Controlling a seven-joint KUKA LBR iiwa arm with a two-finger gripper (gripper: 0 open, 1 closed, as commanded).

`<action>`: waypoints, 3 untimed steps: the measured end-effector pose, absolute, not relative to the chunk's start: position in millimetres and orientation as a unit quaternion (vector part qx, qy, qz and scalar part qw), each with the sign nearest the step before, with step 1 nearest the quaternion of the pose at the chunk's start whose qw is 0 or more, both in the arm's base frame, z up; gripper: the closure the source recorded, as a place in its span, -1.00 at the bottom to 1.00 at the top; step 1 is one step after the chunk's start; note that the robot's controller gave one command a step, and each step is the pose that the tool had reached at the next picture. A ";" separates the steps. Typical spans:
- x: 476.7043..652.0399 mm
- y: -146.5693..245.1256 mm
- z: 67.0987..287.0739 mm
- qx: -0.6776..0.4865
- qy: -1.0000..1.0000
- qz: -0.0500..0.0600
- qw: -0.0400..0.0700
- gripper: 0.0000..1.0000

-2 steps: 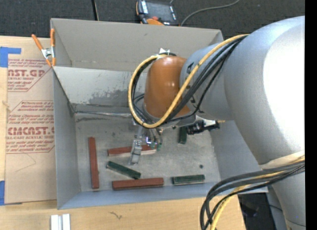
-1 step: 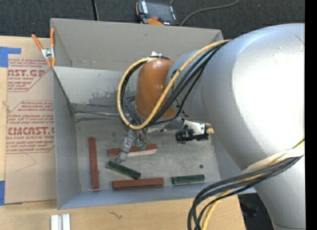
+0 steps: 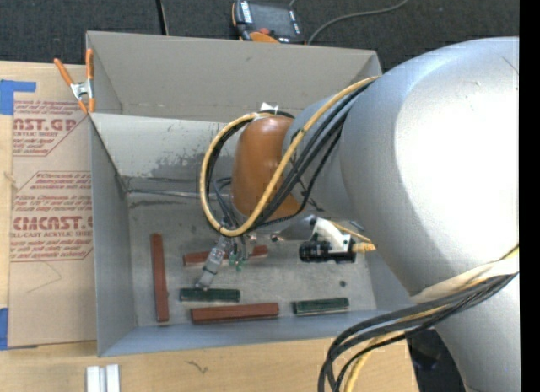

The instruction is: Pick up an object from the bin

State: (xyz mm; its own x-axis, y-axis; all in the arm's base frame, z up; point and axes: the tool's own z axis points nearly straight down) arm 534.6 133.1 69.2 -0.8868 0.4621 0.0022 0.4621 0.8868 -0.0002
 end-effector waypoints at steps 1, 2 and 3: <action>535.4 133.2 69.6 -0.237 -0.971 0.000 0.000 1.00; 536.1 133.7 121.2 -0.237 -0.971 -0.001 -0.001 1.00; 536.8 134.1 165.5 -0.237 -0.972 -0.001 -0.002 1.00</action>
Offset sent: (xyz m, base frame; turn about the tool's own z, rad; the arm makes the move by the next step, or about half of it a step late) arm 0.0000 0.0000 0.0000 0.0000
